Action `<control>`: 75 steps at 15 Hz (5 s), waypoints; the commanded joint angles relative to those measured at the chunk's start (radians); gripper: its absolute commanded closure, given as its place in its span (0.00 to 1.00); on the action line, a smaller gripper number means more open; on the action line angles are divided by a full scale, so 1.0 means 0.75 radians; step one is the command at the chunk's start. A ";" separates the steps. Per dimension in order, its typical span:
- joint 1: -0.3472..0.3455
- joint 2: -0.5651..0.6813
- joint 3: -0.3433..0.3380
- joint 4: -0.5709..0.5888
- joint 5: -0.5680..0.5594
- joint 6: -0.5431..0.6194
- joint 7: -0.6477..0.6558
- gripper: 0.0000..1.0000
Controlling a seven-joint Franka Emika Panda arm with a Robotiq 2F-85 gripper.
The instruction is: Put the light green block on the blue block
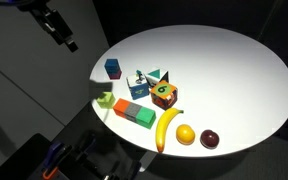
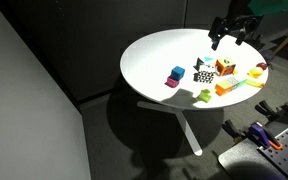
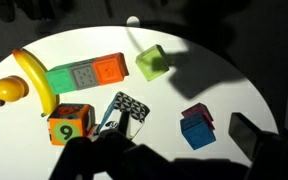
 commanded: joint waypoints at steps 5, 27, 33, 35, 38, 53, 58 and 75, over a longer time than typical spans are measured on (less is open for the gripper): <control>0.030 0.081 -0.110 0.062 0.180 -0.055 -0.149 0.00; 0.008 0.279 -0.131 0.076 0.103 0.045 -0.166 0.00; 0.019 0.399 -0.157 0.070 0.099 0.185 -0.344 0.00; 0.021 0.441 -0.167 0.063 0.108 0.241 -0.436 0.00; 0.021 0.512 -0.174 0.057 0.076 0.332 -0.519 0.00; 0.042 0.635 -0.174 0.048 -0.061 0.471 -0.520 0.00; 0.044 0.660 -0.171 0.050 -0.061 0.482 -0.532 0.00; 0.055 0.853 -0.161 0.045 -0.109 0.687 -0.683 0.00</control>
